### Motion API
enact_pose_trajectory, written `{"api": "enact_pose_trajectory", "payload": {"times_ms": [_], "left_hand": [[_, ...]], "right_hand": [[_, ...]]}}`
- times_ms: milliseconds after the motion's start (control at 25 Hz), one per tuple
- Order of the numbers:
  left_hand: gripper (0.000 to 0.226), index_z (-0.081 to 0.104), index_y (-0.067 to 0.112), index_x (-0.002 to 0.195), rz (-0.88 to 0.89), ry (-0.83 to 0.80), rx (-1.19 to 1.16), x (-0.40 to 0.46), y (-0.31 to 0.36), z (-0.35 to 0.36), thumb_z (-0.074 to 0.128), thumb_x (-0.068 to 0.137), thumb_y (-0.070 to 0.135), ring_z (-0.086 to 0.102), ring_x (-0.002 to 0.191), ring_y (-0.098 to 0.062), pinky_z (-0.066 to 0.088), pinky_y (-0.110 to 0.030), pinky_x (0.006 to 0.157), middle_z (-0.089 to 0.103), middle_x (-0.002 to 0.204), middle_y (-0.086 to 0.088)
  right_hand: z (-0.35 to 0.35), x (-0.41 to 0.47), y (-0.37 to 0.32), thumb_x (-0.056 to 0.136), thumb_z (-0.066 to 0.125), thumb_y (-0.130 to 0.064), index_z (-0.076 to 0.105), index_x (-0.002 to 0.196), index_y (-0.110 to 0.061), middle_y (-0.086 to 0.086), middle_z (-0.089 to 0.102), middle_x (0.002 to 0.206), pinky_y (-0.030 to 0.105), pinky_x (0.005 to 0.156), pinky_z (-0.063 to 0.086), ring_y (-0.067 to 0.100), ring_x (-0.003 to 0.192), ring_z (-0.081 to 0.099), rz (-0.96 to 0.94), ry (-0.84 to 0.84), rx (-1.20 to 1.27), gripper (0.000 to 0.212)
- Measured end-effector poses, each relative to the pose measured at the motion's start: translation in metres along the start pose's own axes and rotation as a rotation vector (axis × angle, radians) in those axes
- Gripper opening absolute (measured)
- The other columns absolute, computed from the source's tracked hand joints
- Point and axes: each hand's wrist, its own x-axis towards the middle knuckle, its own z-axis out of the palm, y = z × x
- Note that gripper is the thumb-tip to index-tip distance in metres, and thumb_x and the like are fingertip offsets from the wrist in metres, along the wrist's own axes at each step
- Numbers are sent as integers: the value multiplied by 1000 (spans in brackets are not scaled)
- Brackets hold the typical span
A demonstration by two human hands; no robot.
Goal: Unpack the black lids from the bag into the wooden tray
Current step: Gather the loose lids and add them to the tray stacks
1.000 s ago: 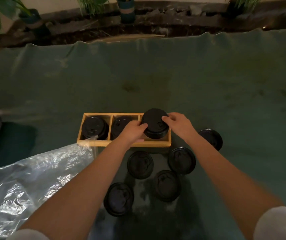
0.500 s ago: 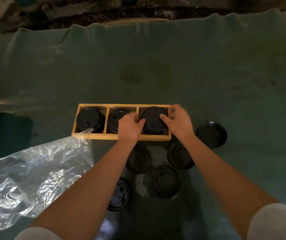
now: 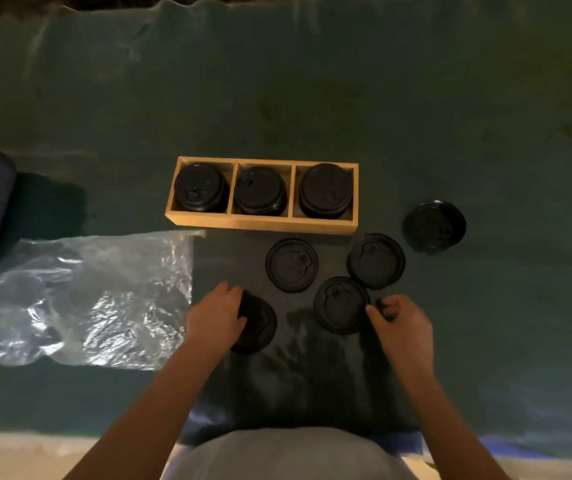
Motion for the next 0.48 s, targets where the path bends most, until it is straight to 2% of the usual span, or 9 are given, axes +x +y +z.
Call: {"api": "enact_pose_trajectory", "payload": {"times_ms": [80,200,320,360,480], "left_hand": [[39,50,19,121,-44,40,-80,-1,-3,8,58,83,21,57,105,-30,49,-42,80,55,116,-10],[19,63,6,100,-136,85,-427,1,-11,16,60,82,11,62,91,-33,47,-33,72,66,97,-18],[4,60,6,86,-356,-45,-1029,-5,-10,16,61,83,4,59,69,-23,54,-24,50,61,88,-16],[6,58,8,82,-404,-75,-1184,-9,-8,16,60,84,3,58,68,-19,54,-21,47,59,86,-14],[13,57,14,76,-382,-109,-1443,-18,-2,12,59,85,4,60,75,-18,56,-25,54,59,85,-9]], "right_hand": [[12,-2,-3,80,68,-22,62,93,-4,13,68,85,31,68,43,31,84,63,26,-25,-10,23],[19,0,-13,82,63,-17,60,79,-7,9,65,75,31,65,44,30,78,63,20,-16,1,11],[12,-4,-18,82,64,-15,58,70,-12,5,65,69,31,63,50,22,66,66,46,-14,128,14],[8,-7,-19,82,64,-15,57,67,-15,3,65,65,32,59,53,15,57,66,57,-15,222,16],[-1,-20,-29,82,67,-13,58,65,-23,0,63,58,20,43,51,3,40,58,10,-57,467,21]]}}
